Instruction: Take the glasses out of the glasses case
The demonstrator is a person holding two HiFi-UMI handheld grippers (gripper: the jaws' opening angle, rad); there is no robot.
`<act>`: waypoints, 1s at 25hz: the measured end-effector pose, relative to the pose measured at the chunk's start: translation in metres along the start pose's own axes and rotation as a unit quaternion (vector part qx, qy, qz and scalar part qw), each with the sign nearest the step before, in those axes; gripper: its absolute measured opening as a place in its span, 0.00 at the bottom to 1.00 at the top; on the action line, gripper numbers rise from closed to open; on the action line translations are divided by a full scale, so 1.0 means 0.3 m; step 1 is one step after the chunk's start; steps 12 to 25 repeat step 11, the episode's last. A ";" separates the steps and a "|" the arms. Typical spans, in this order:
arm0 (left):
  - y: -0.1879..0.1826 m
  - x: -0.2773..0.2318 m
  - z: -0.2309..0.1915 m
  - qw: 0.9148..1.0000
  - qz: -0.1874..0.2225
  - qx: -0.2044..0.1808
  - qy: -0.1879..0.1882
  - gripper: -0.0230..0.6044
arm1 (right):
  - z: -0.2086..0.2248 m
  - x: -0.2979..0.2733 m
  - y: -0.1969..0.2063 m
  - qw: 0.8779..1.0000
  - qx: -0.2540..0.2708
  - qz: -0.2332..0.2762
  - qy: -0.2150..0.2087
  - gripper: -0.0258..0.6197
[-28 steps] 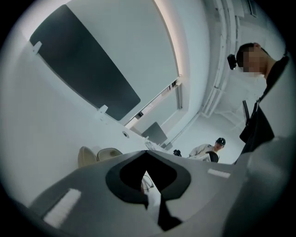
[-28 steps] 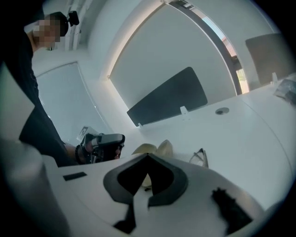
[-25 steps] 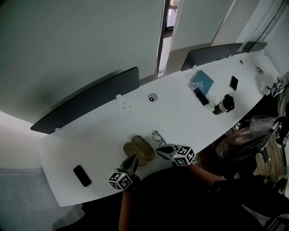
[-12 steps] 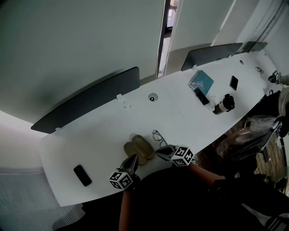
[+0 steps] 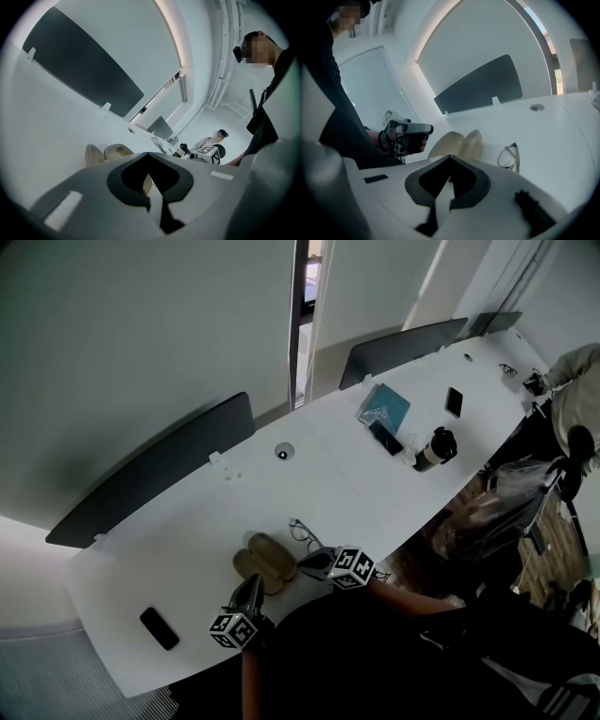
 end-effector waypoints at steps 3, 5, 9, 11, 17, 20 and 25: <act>-0.003 0.018 -0.009 1.000 0.003 0.001 -0.010 0.04 | -0.001 -0.016 -0.002 1.000 0.000 -0.003 -0.002 0.05; 0.001 0.020 -0.008 1.000 0.006 0.002 -0.013 0.04 | -0.001 -0.015 -0.001 1.000 0.000 -0.005 -0.002 0.05; 0.013 0.008 -0.003 1.000 0.015 0.000 -0.016 0.04 | 0.011 -0.007 -0.001 1.000 0.008 -0.011 -0.004 0.05; 0.028 -0.006 0.006 1.000 0.018 0.002 -0.016 0.04 | 0.020 0.009 0.009 1.000 0.010 -0.017 -0.002 0.05; 0.028 -0.006 0.006 1.000 0.018 0.002 -0.016 0.04 | 0.020 0.009 0.009 1.000 0.010 -0.017 -0.002 0.05; 0.028 -0.006 0.006 1.000 0.018 0.002 -0.016 0.04 | 0.020 0.009 0.009 1.000 0.010 -0.017 -0.002 0.05; 0.028 -0.006 0.006 1.000 0.018 0.002 -0.016 0.04 | 0.020 0.009 0.009 1.000 0.010 -0.017 -0.002 0.05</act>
Point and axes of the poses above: the fingertips, and each gripper's own axes: x backward along the fingers, z to its right, y out of its underside, the point moved 9 cm from there along x, backward along the fingers, and after that the axes turned 2 degrees about -x, right-handed, at the moved point
